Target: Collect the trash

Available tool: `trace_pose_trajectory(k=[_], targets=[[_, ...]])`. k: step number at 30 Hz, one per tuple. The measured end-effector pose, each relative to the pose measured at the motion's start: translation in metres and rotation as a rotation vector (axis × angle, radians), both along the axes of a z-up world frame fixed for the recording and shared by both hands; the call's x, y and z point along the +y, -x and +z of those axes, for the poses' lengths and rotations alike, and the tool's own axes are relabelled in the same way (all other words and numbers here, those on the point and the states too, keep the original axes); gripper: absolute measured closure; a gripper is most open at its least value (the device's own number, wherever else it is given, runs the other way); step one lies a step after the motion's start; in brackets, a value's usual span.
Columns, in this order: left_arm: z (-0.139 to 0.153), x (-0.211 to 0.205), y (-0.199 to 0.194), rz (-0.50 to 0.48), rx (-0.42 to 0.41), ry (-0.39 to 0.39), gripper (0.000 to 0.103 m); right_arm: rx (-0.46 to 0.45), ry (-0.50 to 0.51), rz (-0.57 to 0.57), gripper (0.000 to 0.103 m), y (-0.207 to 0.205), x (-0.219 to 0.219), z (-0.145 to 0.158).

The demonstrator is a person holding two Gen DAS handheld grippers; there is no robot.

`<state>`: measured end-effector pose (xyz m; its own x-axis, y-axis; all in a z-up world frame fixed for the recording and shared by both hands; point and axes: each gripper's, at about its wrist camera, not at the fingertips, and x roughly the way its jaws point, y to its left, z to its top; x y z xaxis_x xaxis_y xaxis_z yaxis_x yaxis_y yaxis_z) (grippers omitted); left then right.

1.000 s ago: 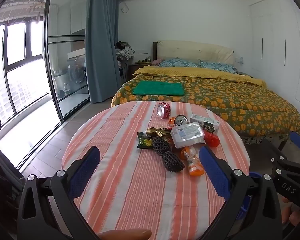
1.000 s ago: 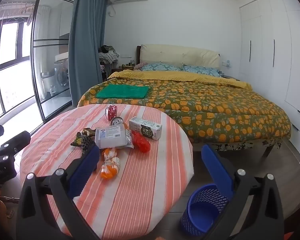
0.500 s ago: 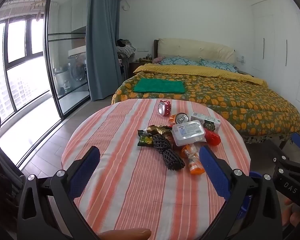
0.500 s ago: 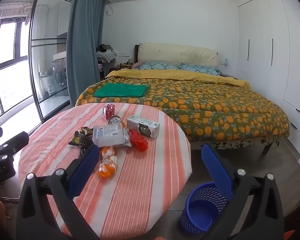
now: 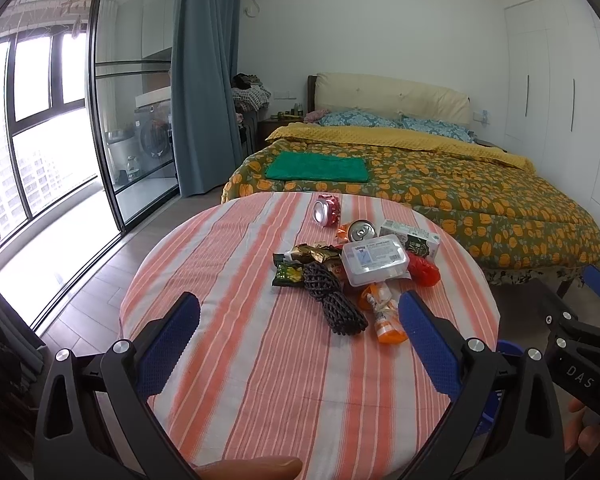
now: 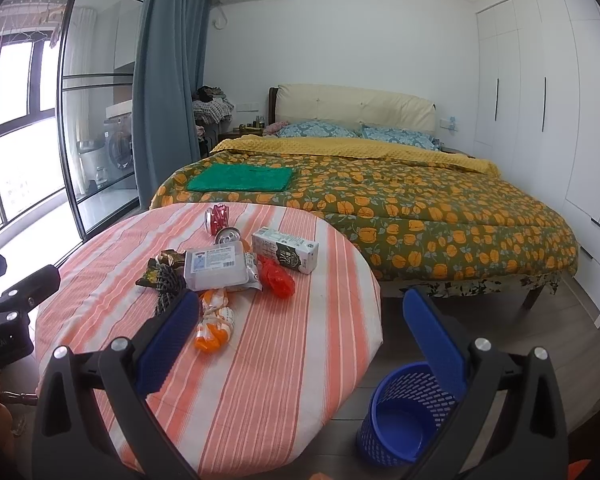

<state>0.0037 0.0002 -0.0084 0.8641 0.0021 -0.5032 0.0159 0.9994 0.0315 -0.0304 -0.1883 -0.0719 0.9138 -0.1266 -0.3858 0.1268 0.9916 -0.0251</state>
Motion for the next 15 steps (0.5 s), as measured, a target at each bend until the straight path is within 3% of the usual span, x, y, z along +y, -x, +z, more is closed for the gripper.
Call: trace_pose_trajectory(k=[15], targets=[[0.0002,0.0014,-0.0014,0.001,0.006,0.004,0.005,0.002,0.003,0.000,0.004,0.0001,-0.0002,0.0002]])
